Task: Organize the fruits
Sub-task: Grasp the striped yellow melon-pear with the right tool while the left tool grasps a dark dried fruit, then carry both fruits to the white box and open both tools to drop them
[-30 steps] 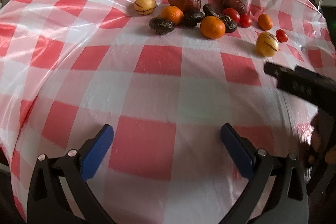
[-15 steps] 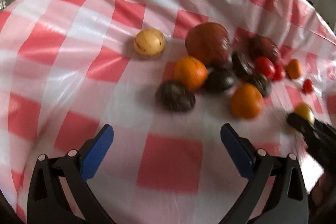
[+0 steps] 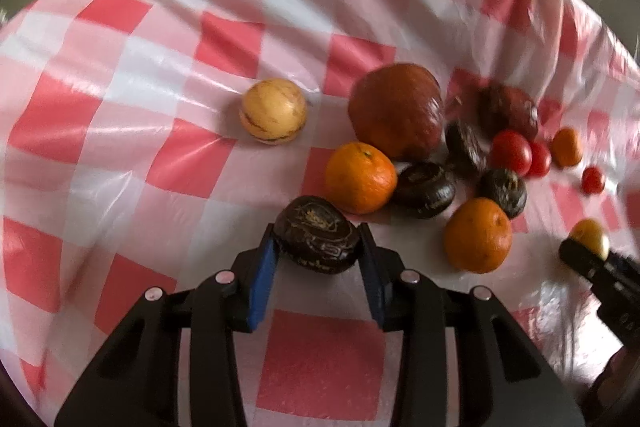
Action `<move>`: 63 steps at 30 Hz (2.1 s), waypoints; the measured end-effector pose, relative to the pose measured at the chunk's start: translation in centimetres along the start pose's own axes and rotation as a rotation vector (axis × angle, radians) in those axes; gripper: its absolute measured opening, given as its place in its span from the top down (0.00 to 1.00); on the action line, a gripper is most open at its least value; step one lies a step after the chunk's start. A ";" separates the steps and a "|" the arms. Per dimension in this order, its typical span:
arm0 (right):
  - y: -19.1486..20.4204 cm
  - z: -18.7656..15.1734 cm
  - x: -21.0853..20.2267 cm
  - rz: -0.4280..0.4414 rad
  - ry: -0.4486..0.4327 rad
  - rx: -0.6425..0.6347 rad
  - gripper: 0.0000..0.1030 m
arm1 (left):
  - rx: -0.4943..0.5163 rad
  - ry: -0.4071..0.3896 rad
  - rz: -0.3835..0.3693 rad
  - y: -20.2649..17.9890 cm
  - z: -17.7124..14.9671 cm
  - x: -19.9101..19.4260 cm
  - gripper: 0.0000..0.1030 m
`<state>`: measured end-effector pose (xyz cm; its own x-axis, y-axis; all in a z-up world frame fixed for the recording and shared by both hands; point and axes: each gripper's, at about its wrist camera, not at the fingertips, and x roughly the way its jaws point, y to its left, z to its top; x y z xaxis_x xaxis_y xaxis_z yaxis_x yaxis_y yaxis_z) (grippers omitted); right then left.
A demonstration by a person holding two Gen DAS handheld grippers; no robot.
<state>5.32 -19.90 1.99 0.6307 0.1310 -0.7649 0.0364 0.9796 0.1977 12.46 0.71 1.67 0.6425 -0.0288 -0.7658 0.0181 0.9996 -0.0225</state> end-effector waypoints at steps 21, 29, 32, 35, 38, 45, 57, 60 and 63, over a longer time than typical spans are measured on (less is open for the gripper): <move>5.5 -5.8 -6.0 0.108 -0.076 -0.092 0.56 | -0.313 -0.164 -0.066 8.4 -9.9 -11.6 0.62; 8.6 -11.2 -10.7 0.189 -0.113 -0.159 0.56 | -0.388 -0.246 -0.071 12.0 -15.7 -17.2 0.62; 10.2 -13.0 -12.3 0.236 -0.121 -0.200 0.56 | -0.387 -0.258 -0.071 13.5 -17.4 -19.2 0.62; 12.1 -14.7 -13.8 0.291 -0.122 -0.248 0.56 | -0.361 -0.283 -0.026 15.1 -19.0 -21.4 0.62; 15.3 -17.0 -15.3 0.349 -0.118 -0.337 0.56 | -0.353 -0.301 0.020 17.3 -21.1 -24.0 0.62; 23.4 -23.5 -19.9 0.499 -0.120 -0.617 0.56 | -0.399 -0.309 0.124 23.6 -26.7 -28.8 0.61; 32.3 -34.0 -22.0 0.661 -0.009 -0.982 0.56 | -0.451 -0.230 0.251 31.9 -37.2 -31.4 0.61; 33.6 -36.2 -21.0 0.675 0.064 -1.037 0.56 | -0.451 -0.161 0.250 32.9 -39.3 -30.4 0.61; 34.9 -38.8 -19.9 0.682 0.136 -1.112 0.56 | -0.417 -0.094 0.281 33.1 -41.1 -29.1 0.61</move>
<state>-36.07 17.60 0.33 0.1829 0.5968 -0.7813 -0.9528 0.3035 0.0088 -37.11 34.60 -3.18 0.6449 0.2606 -0.7185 -0.4606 0.8827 -0.0933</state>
